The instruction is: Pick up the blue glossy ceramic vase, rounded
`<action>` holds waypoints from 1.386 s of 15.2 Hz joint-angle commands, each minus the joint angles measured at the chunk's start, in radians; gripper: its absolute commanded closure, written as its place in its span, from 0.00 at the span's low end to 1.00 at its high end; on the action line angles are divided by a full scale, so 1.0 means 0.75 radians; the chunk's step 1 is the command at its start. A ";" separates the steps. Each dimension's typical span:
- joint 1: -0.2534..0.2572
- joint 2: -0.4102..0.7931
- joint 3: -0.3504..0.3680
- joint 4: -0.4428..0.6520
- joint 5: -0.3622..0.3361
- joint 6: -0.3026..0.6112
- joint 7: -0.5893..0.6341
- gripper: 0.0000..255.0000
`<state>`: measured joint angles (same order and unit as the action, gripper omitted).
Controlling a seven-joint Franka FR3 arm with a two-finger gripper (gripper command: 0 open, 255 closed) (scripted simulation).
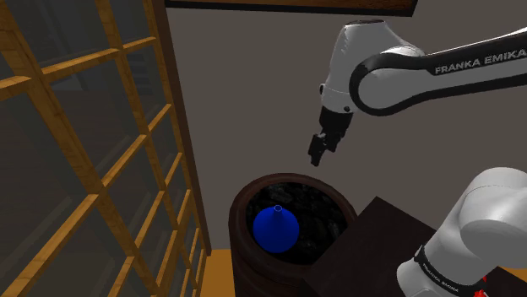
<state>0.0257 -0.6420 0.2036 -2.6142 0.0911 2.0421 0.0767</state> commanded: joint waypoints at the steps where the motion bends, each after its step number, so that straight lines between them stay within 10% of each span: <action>1: -0.004 0.076 0.019 -0.026 0.006 0.112 0.019 0.00; 11: -0.049 0.587 0.160 -0.031 -0.058 0.651 0.205 0.00; 21: -0.054 1.087 0.152 0.116 -0.439 0.988 0.560 0.00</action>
<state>-0.0202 0.1526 0.3250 -2.5318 -0.2161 2.7680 0.4778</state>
